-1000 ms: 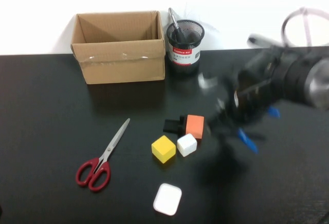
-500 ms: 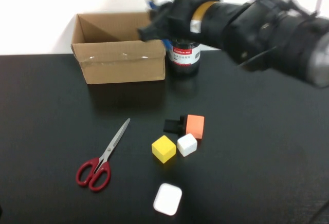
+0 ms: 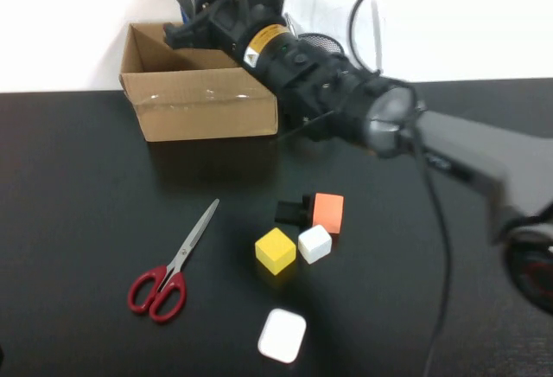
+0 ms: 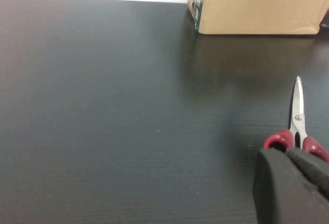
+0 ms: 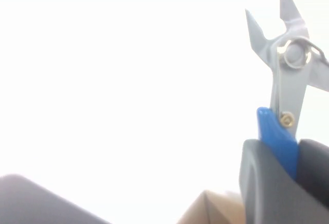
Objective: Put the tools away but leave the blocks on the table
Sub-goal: Place the Pliers into the box, then pick up the scissors from the table
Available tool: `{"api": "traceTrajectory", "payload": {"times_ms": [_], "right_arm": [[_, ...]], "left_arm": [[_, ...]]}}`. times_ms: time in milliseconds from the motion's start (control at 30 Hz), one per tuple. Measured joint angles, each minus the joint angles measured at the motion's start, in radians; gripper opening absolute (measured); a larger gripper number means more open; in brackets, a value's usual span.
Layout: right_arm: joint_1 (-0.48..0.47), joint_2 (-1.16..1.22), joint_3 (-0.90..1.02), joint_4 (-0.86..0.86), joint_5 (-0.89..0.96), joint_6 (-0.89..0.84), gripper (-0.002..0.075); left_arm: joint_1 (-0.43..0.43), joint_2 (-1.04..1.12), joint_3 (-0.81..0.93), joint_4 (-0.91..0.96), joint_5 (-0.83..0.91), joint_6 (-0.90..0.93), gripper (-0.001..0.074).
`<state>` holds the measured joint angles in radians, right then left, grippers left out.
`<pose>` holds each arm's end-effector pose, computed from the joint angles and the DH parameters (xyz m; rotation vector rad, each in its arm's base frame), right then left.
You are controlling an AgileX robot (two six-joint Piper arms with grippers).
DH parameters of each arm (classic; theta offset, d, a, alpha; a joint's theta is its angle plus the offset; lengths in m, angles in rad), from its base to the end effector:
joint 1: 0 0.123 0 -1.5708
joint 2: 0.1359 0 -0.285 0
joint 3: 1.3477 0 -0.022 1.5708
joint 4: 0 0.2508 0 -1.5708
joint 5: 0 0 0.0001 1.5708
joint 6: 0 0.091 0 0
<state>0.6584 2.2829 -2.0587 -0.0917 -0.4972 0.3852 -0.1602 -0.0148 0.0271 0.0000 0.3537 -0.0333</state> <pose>0.4329 0.3399 0.3309 -0.2604 1.2313 0.8646 0.0523 -0.0085 0.1730 0.1174 1.8480 -0.1349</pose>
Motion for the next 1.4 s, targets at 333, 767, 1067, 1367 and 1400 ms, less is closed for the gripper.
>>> {"api": "traceTrajectory", "payload": {"times_ms": [333,767,1067,1367,1400], "right_arm": [[0.000,0.146,-0.167,0.115,0.008,0.040,0.0174],[0.002,0.090,-0.167,0.017,0.120,-0.027,0.0242],[0.003,-0.153,-0.167,-0.287,0.749,-0.031,0.0104],[0.001,-0.384,-0.167,-0.429,1.286,-0.307,-0.0007],[0.001,-0.406,-0.167,-0.414,1.341,-0.395,-0.0007]], "left_arm": [[0.000,0.000,0.000,0.000,0.000,0.000,-0.0004],[0.000,0.000,0.000,-0.006,0.000,0.000,-0.0004],[0.000,0.000,0.000,0.000,0.000,0.000,-0.0004],[0.000,0.000,0.000,0.000,0.000,0.000,-0.0004],[0.000,0.000,0.000,0.000,0.000,0.000,-0.0004]]}}
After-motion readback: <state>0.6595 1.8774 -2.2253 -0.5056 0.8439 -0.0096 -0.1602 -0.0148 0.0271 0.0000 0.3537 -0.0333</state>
